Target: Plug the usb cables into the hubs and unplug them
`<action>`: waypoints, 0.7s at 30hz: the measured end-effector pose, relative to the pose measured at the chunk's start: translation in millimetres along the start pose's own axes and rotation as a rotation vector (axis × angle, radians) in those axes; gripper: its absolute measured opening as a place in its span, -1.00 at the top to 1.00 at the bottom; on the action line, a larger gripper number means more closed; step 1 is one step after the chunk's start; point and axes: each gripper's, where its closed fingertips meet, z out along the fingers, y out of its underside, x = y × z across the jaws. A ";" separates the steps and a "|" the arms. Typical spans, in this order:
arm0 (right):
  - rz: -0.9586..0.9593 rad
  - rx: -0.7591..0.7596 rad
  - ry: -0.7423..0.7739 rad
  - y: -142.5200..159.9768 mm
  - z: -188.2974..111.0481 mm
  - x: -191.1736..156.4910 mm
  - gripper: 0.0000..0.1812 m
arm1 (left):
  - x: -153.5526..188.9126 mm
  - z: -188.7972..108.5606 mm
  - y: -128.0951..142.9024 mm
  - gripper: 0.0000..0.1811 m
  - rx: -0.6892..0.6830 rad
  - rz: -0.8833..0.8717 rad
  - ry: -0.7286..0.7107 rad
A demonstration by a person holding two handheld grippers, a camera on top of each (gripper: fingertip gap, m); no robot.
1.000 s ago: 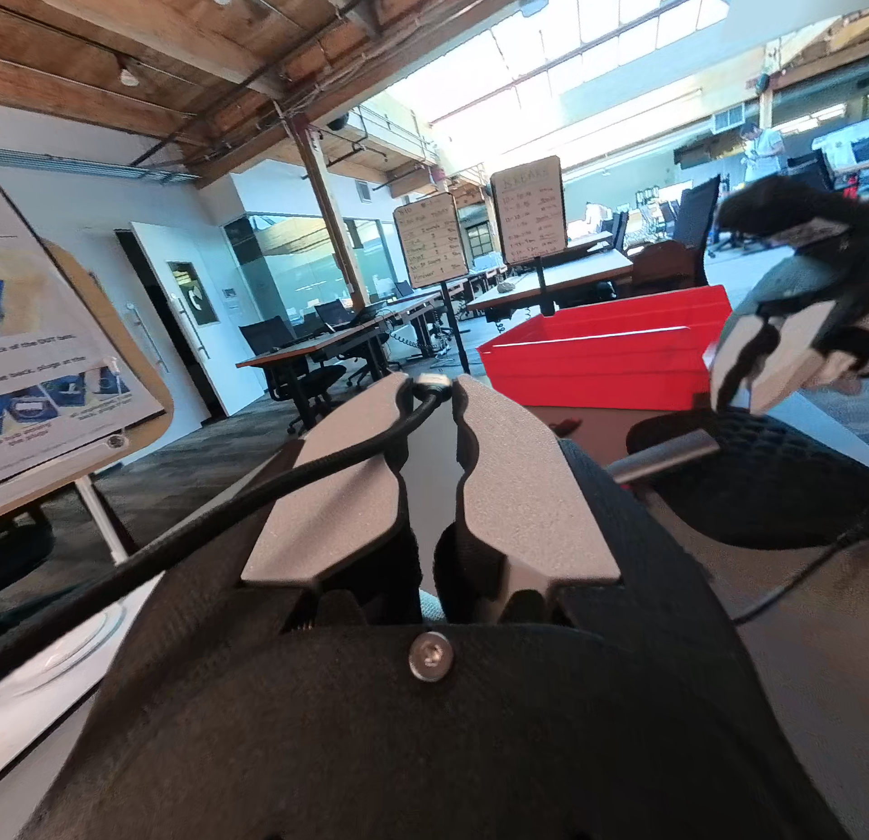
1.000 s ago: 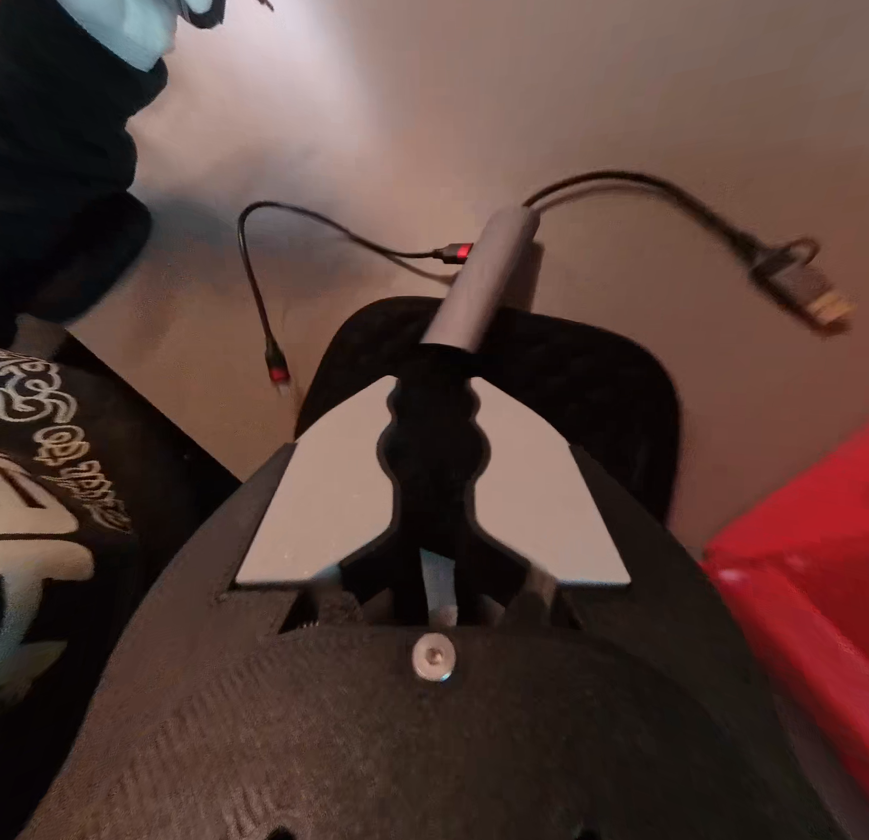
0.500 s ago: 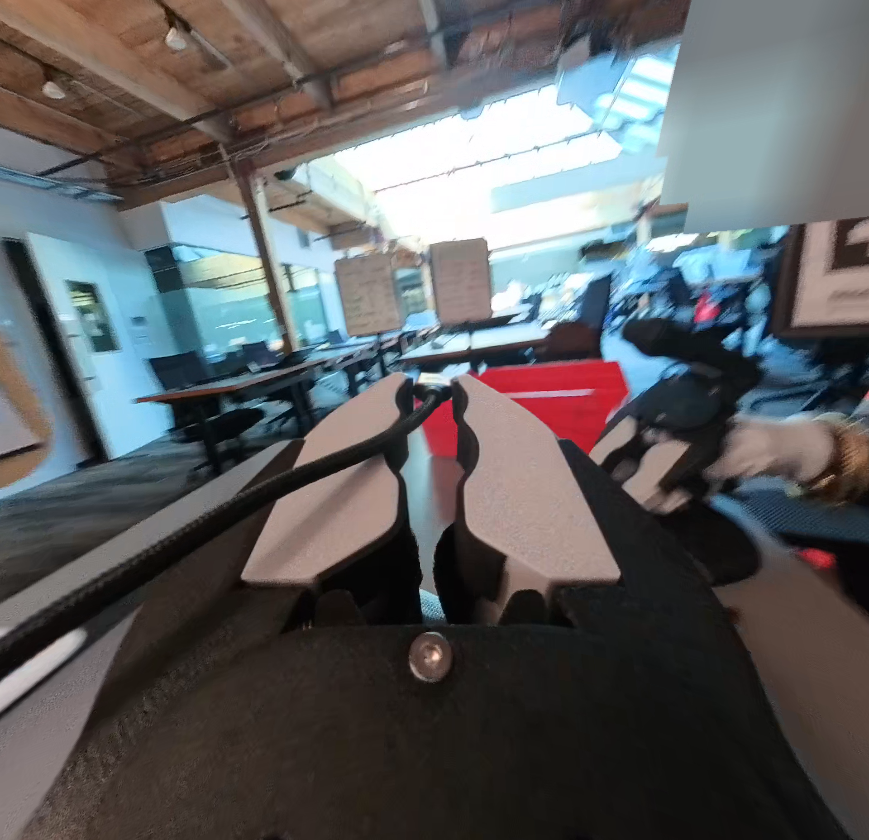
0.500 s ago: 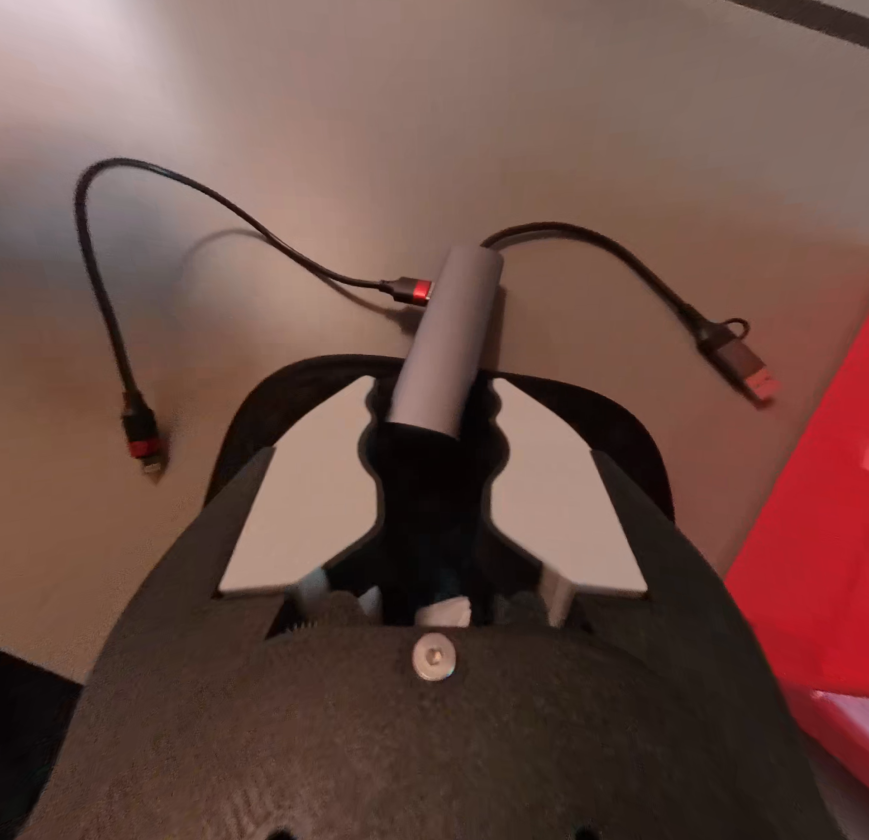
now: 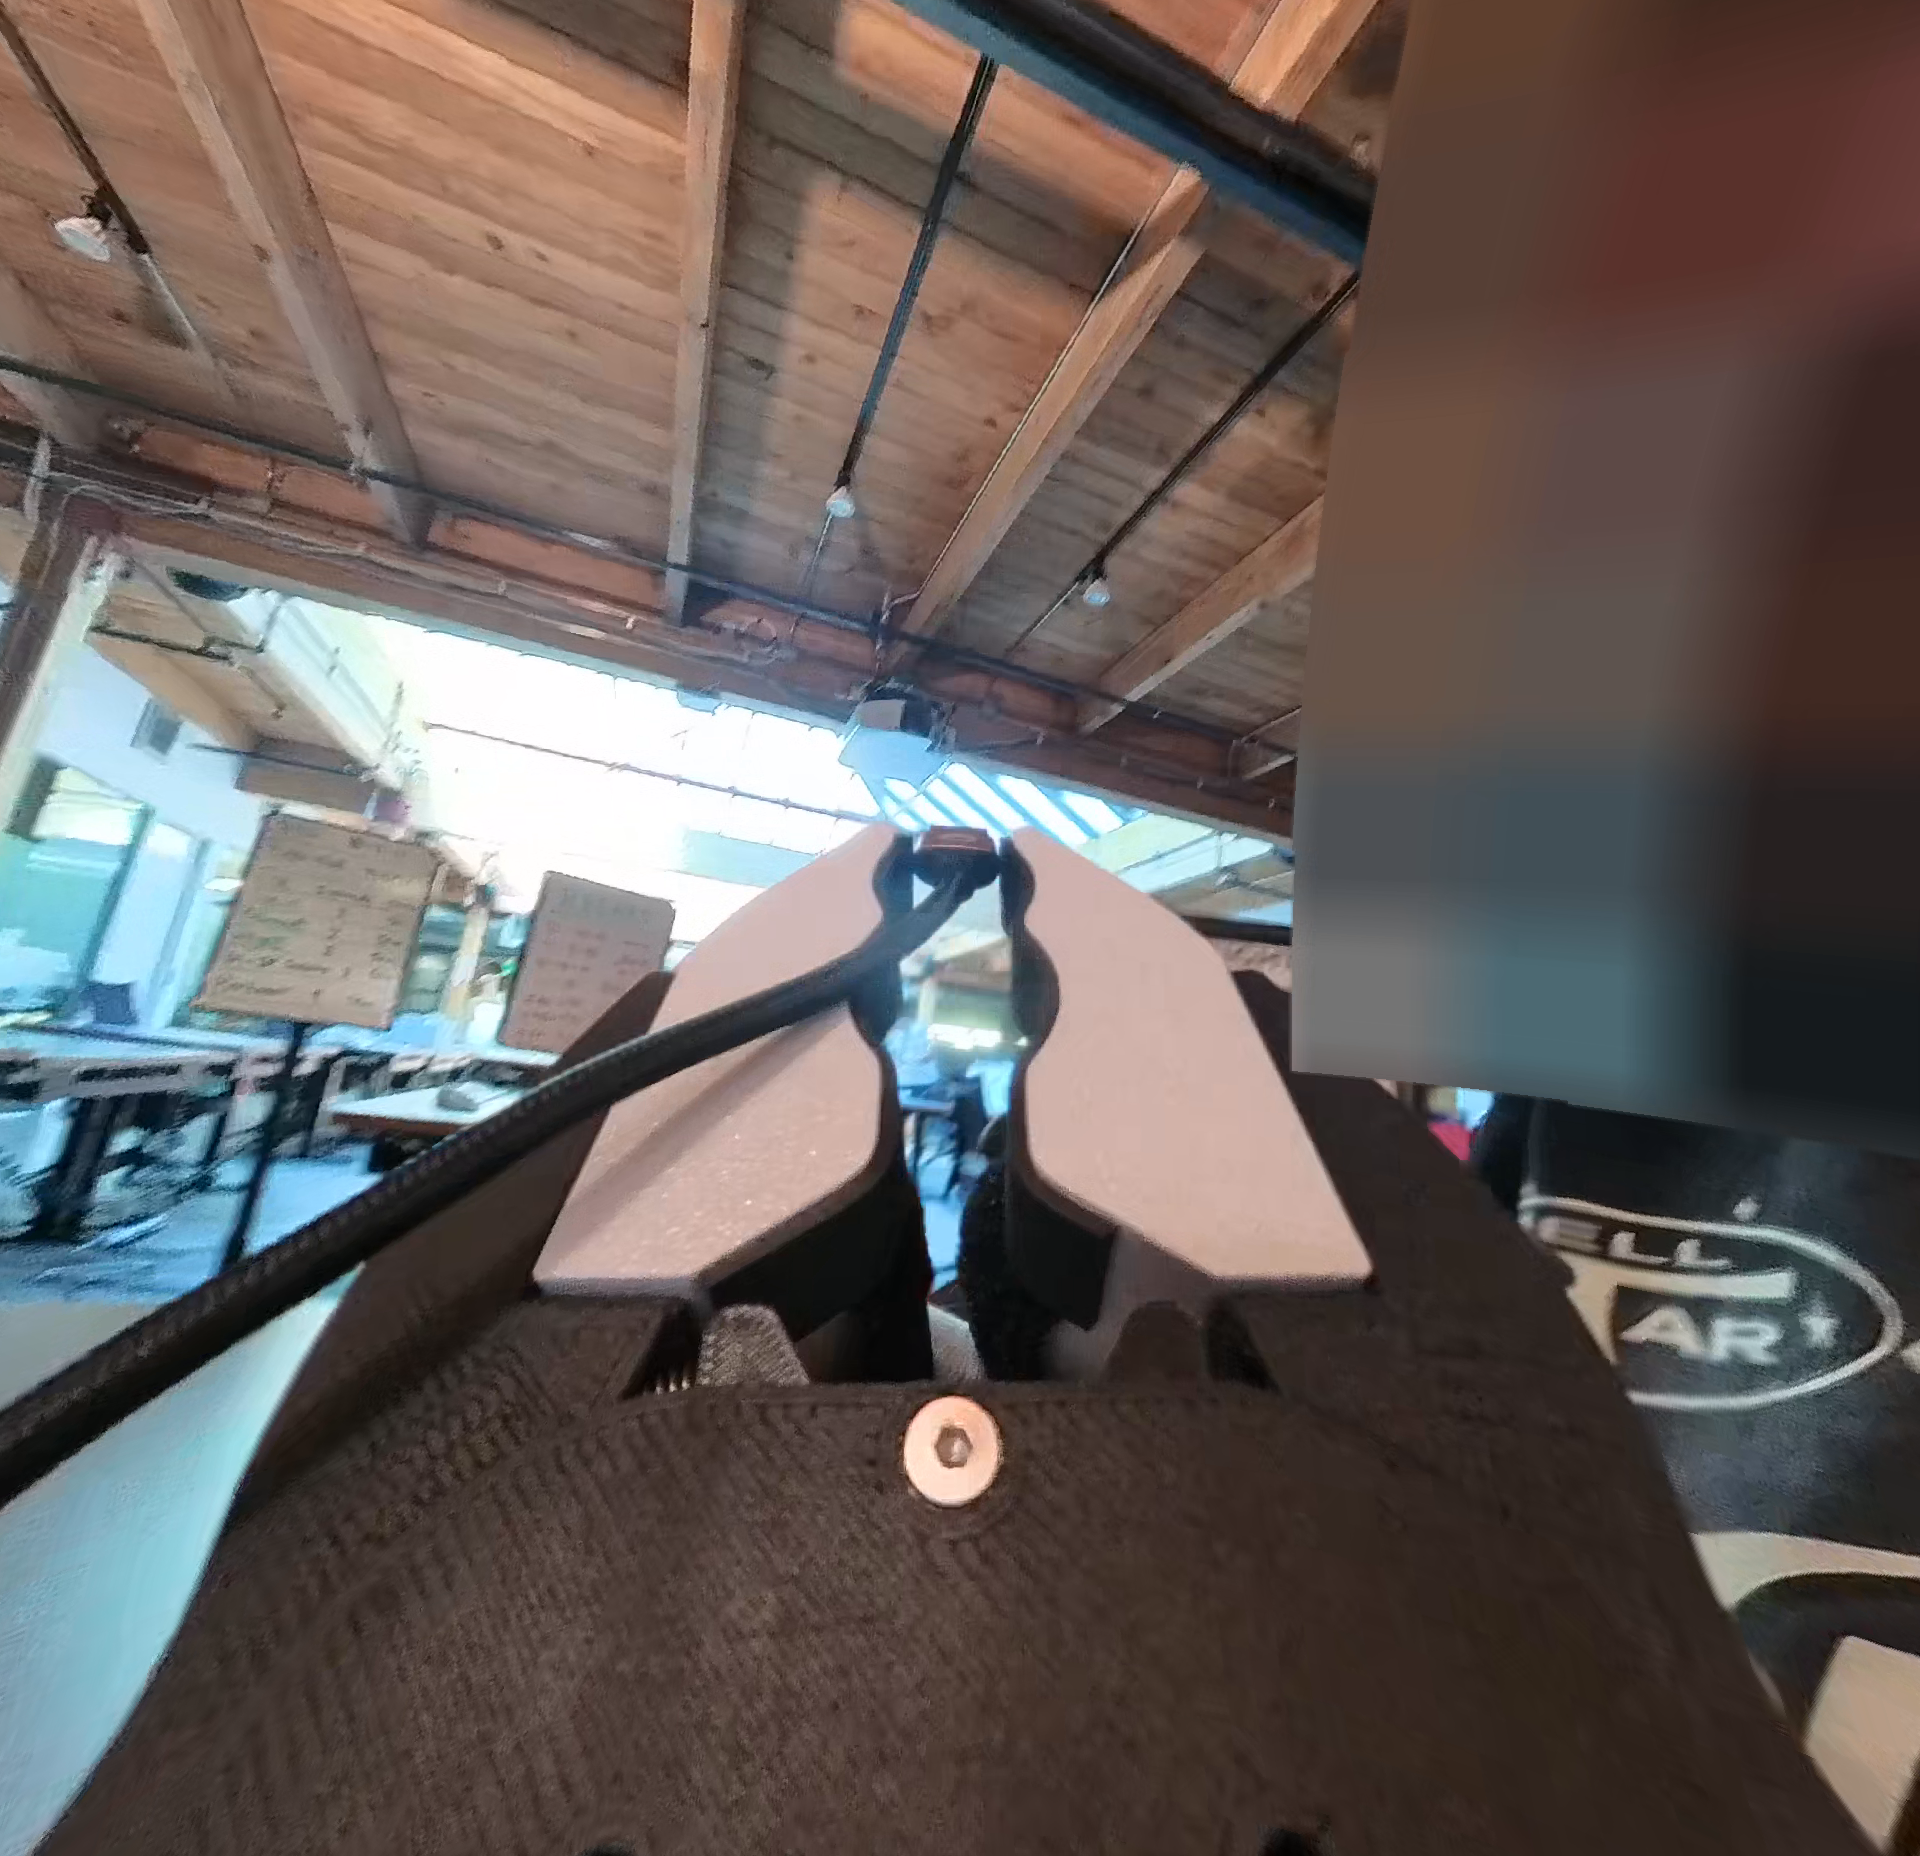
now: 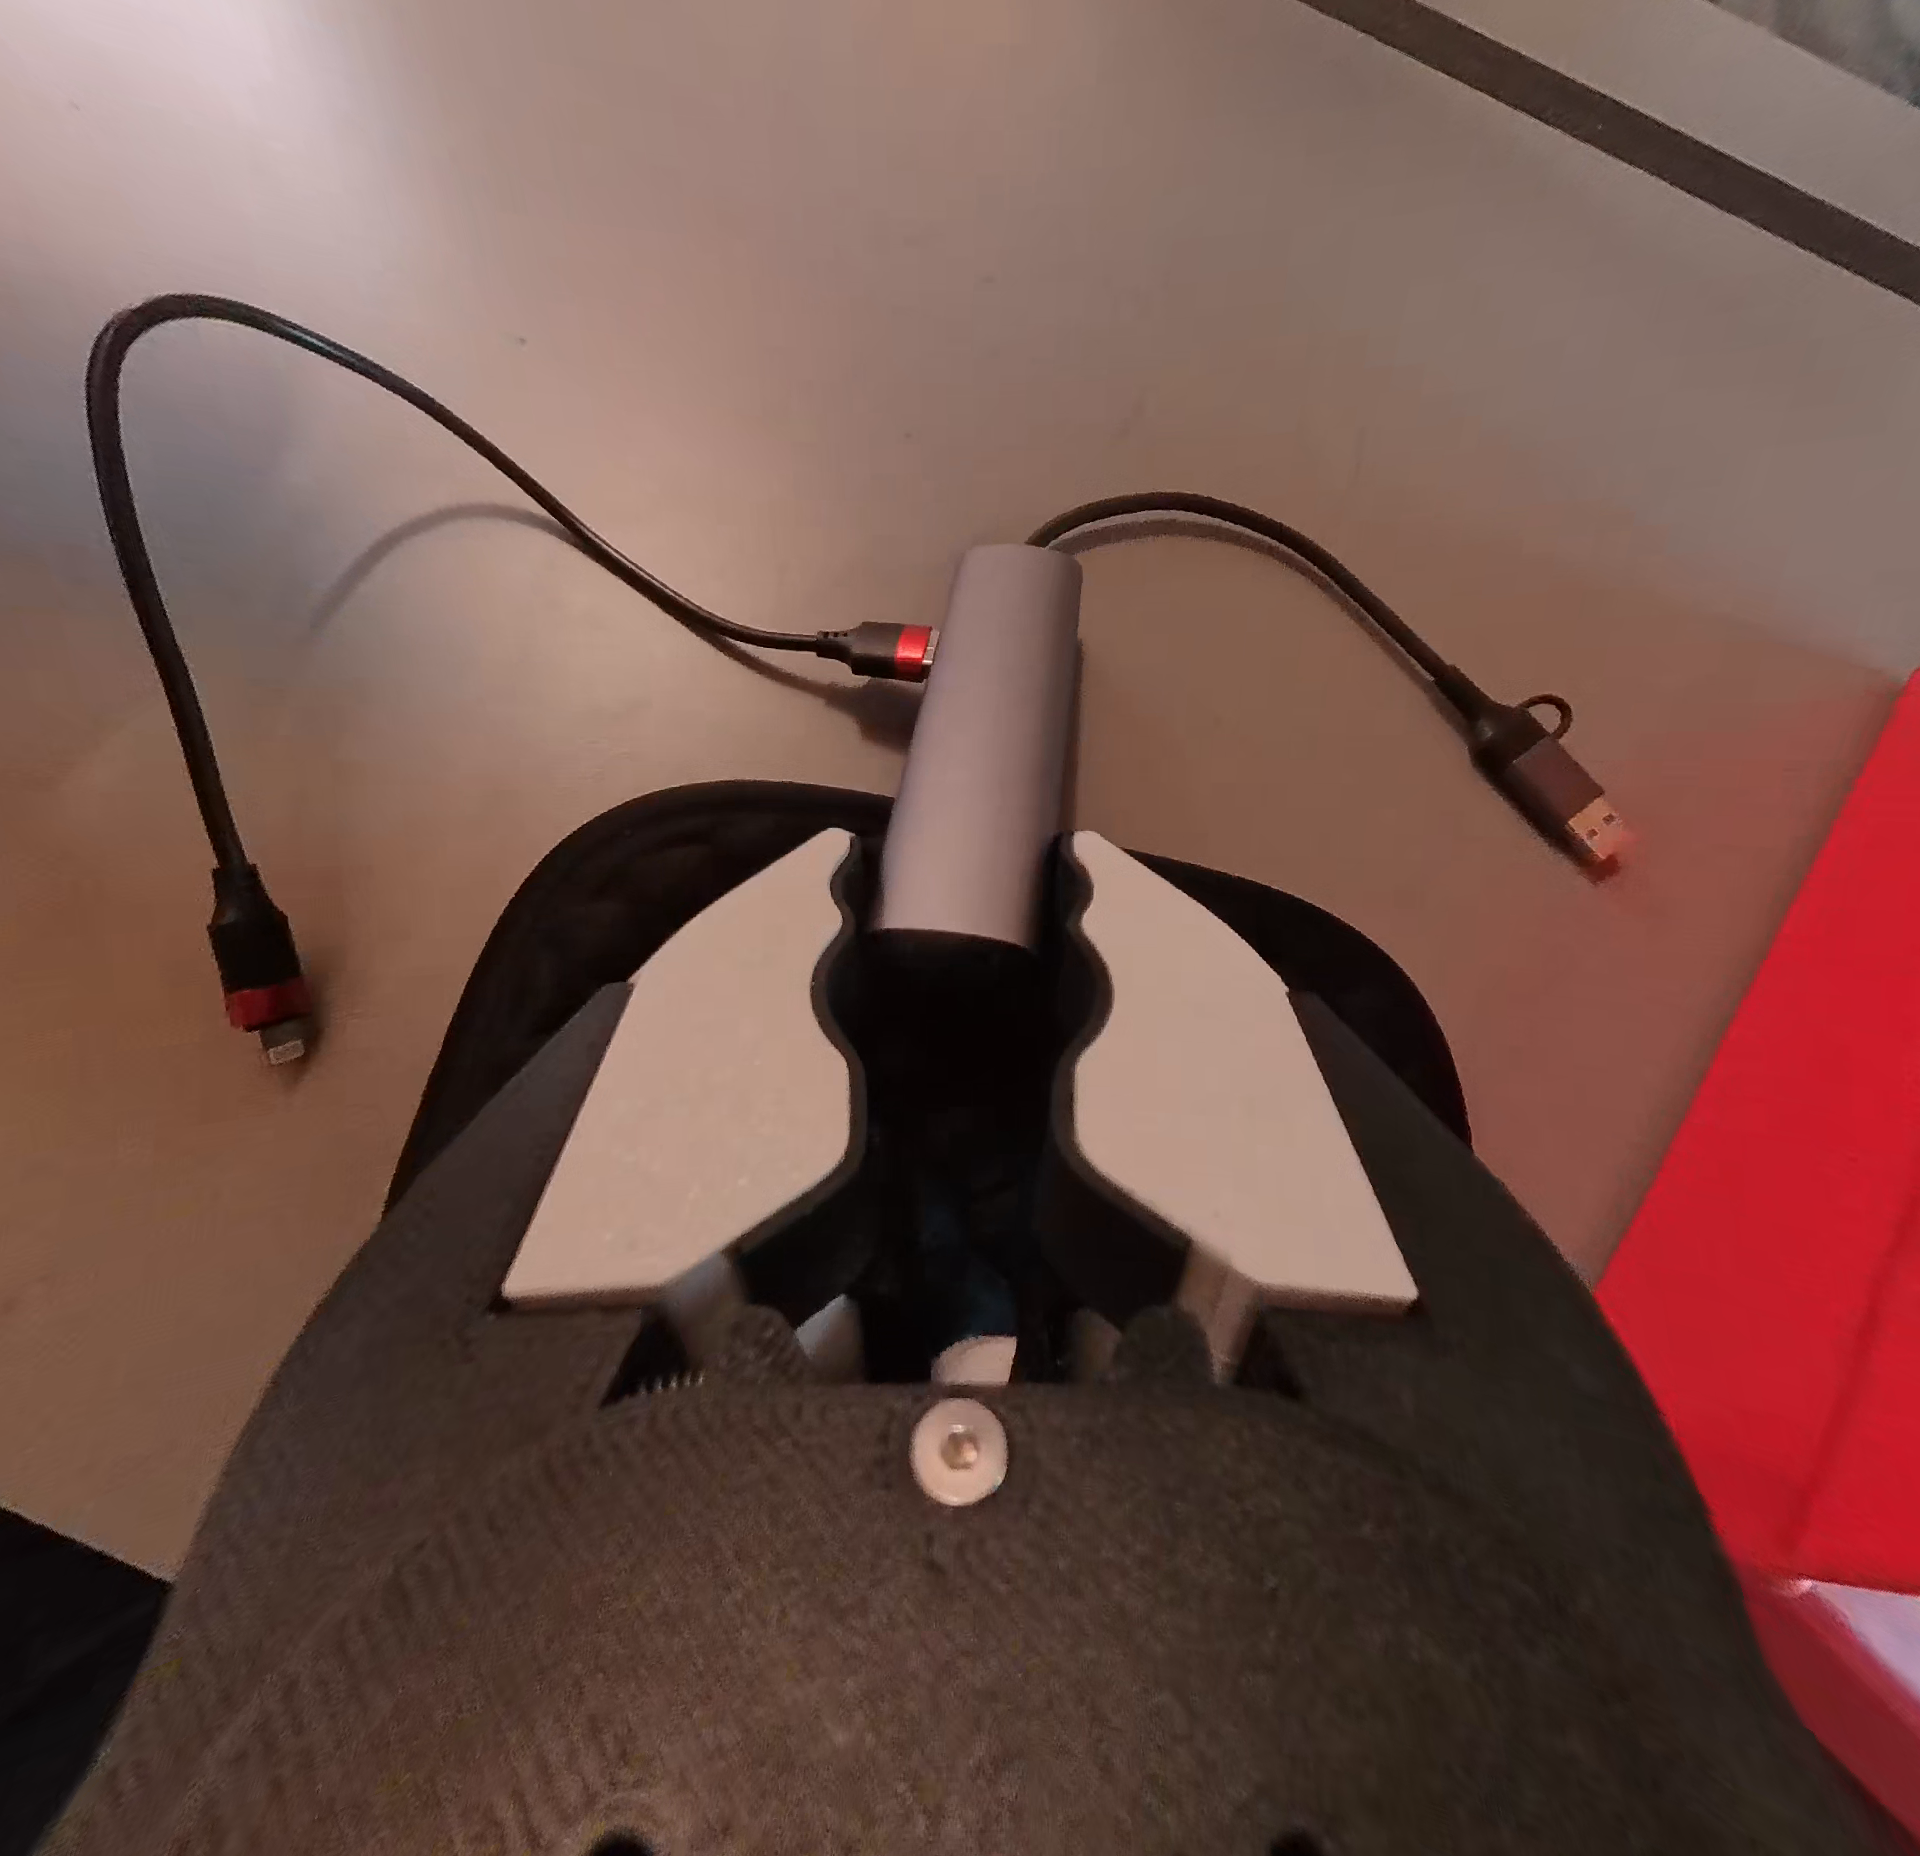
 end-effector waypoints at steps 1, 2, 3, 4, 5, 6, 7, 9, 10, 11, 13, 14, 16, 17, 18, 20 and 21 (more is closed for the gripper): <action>-0.003 0.003 0.002 -0.1 0.0 -0.1 0.61 | 3.4 -1.0 -5.2 0.83 0.034 -0.031 0.032; -0.007 0.002 0.005 0.0 0.3 -0.2 0.61 | 6.9 -2.4 -10.1 0.83 0.066 -0.066 0.069; -0.012 0.000 0.007 0.1 0.6 -0.3 0.62 | 9.3 -3.6 -12.9 0.83 0.082 -0.091 0.096; -0.013 0.001 0.007 0.1 0.9 -0.4 0.61 | 9.0 -4.3 -13.3 0.83 0.084 -0.096 0.101; -0.008 0.004 0.003 -0.2 0.8 -0.5 0.61 | 8.0 -4.6 -12.5 0.83 0.076 -0.083 0.093; 0.001 0.010 -0.004 -0.5 0.5 -0.6 0.62 | 7.9 -4.3 -11.3 0.83 0.066 -0.068 0.088; 0.009 0.014 -0.012 -0.7 0.4 -0.6 0.62 | 7.9 -3.5 -10.7 0.83 0.056 -0.061 0.086; 0.026 0.023 -0.035 -1.4 -0.2 -1.5 0.61 | 8.3 -2.0 -8.7 0.83 0.035 -0.050 0.079; 0.041 0.030 -0.055 -2.0 -0.8 -2.3 0.62 | 8.7 -0.9 -6.6 0.83 0.022 -0.040 0.073; 0.065 0.043 -0.084 -3.1 -2.0 -3.1 0.62 | 8.2 -0.2 -5.0 0.83 0.009 -0.030 0.065; 0.138 0.089 -0.155 -7.1 -6.4 -3.3 0.62 | 7.4 0.9 -2.4 0.83 -0.010 -0.020 0.057; 0.181 0.113 -0.196 -9.1 -9.0 -3.0 0.62 | 7.1 1.2 -1.3 0.83 -0.017 -0.019 0.054; 0.261 0.157 -0.279 -12.5 -14.4 -2.4 0.62 | 6.3 2.0 0.9 0.83 -0.030 -0.015 0.047; 0.295 0.171 -0.313 -13.3 -16.6 -1.8 0.62 | 5.8 2.6 2.4 0.83 -0.040 -0.013 0.043; 0.325 0.180 -0.342 -13.0 -18.3 -1.4 0.62 | 6.1 2.8 3.8 0.83 -0.049 -0.009 0.041; 0.371 0.190 -0.382 -11.6 -20.7 -0.8 0.63 | 5.7 2.3 5.8 0.83 -0.062 -0.001 0.037; 0.388 0.200 -0.393 -11.9 -21.9 0.1 0.63 | 6.0 2.7 6.5 0.83 -0.067 0.002 0.036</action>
